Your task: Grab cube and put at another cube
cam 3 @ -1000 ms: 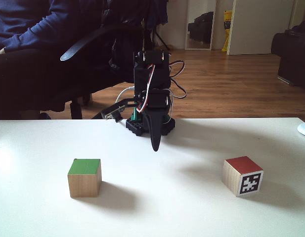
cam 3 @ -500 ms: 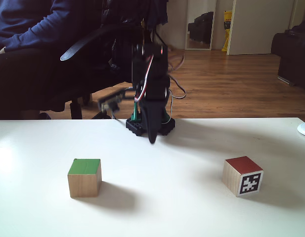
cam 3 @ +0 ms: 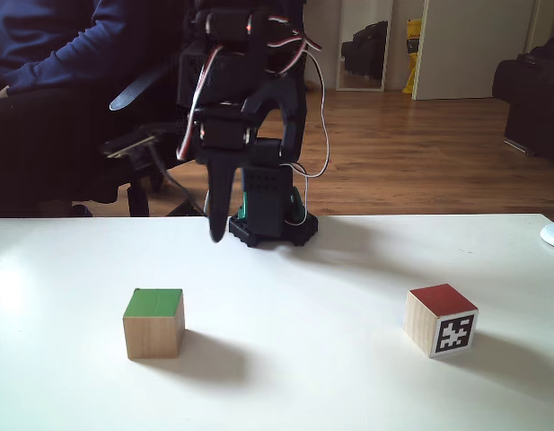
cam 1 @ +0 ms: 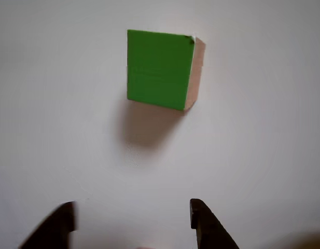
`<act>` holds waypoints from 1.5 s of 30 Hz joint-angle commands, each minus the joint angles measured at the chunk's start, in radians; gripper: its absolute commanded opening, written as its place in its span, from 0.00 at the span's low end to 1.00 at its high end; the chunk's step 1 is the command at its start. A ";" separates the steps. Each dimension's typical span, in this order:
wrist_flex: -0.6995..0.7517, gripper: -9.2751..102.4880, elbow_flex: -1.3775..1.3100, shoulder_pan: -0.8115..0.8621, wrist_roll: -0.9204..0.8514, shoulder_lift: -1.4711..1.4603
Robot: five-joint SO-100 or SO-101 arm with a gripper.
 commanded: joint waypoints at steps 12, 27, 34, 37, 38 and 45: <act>0.031 0.46 -0.143 0.178 -0.212 -0.106; 0.005 0.47 -0.324 0.236 -0.181 -0.472; 0.005 0.48 -0.393 0.213 -0.138 -0.604; 0.003 0.48 -0.396 0.199 -0.130 -0.638; 0.002 0.48 -0.396 0.193 -0.129 -0.646; -0.035 0.47 -0.391 0.169 -0.121 -0.696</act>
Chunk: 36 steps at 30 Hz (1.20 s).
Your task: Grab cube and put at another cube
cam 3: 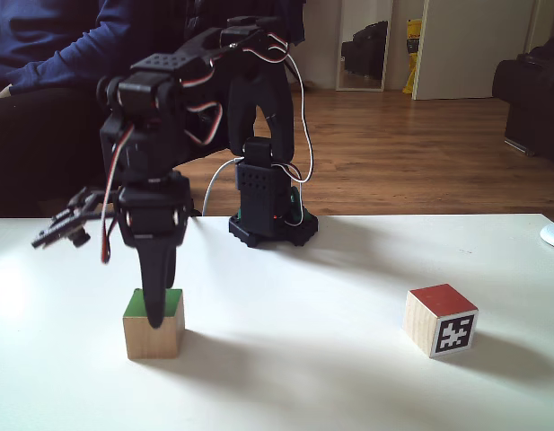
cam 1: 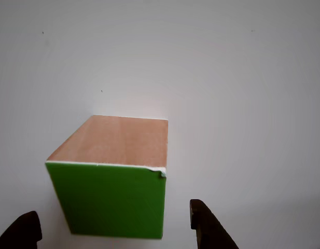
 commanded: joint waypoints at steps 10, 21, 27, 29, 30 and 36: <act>-0.063 0.45 -0.074 -0.005 -0.009 -0.094; -0.098 0.34 -0.087 -0.005 -0.009 -0.163; -0.098 0.25 -0.100 -0.006 0.014 -0.152; -0.098 0.23 -0.101 -0.006 0.021 -0.132; -0.092 0.23 -0.101 -0.009 0.026 -0.117; -0.041 0.23 -0.017 -0.069 0.061 0.052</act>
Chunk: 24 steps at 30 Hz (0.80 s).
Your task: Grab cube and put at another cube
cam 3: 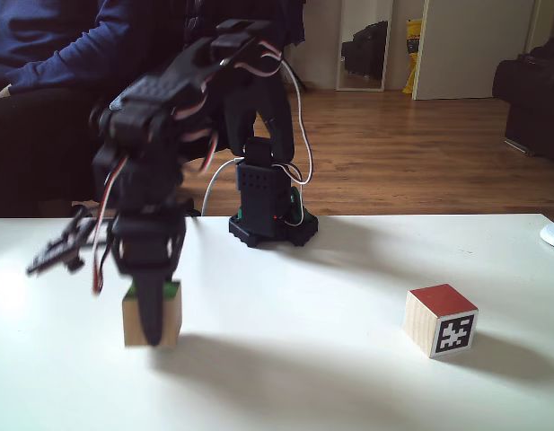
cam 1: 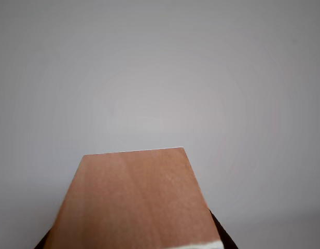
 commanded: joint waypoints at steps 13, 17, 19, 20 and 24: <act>0.094 0.24 0.402 -0.486 0.302 0.813; 0.187 0.24 0.314 -0.635 0.394 0.831; 0.212 0.24 0.265 -0.693 0.430 0.816; 0.219 0.24 0.242 -0.719 0.448 0.799; 0.245 0.24 0.127 -0.801 0.520 0.666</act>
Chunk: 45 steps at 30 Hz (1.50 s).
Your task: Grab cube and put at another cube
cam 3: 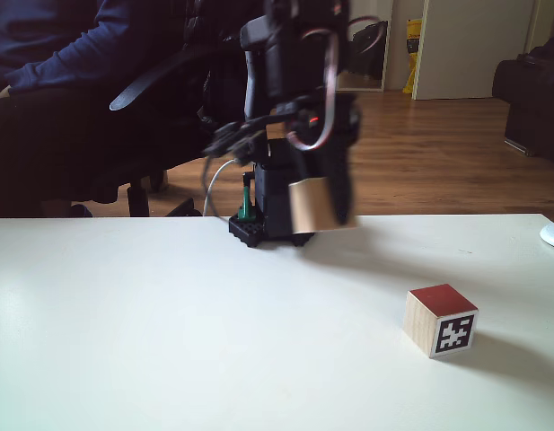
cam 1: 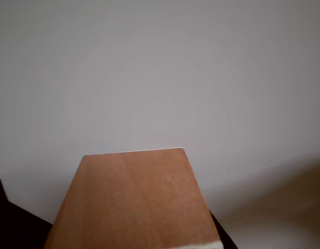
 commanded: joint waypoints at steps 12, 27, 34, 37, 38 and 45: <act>-0.008 0.25 -0.252 -0.244 0.190 -0.336; -0.008 0.25 -0.437 -0.368 0.281 -0.545; -0.003 0.26 -0.535 -0.353 0.284 -0.661; 0.000 0.26 -0.568 -0.342 0.281 -0.699; 0.000 0.26 -0.572 -0.341 0.278 -0.707; 0.003 0.28 -0.578 -0.339 0.273 -0.742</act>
